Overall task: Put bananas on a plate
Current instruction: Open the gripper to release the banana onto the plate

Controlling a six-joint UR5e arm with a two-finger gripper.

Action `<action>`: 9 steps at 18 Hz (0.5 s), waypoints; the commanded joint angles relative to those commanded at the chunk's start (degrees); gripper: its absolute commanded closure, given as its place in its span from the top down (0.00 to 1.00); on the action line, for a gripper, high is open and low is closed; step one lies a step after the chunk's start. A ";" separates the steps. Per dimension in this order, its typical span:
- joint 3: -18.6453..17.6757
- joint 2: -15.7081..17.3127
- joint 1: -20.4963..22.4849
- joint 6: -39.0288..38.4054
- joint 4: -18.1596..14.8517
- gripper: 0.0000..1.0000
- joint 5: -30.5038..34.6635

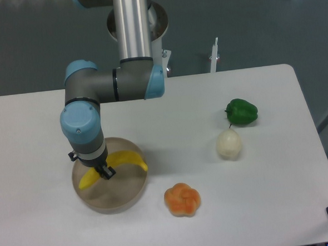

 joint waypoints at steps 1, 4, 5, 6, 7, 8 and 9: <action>0.00 -0.18 0.00 -0.09 0.00 0.35 0.00; 0.00 -0.62 -0.09 -0.09 0.09 0.37 -0.09; 0.00 -0.70 -0.09 -0.17 0.09 0.40 -0.09; 0.09 -0.71 -0.09 0.00 0.09 0.51 -0.09; 0.09 -0.62 -0.09 0.00 0.17 0.61 -0.17; 0.09 -0.62 -0.09 0.00 0.18 0.80 -0.09; 0.09 -0.53 -0.09 -0.09 0.18 1.00 0.00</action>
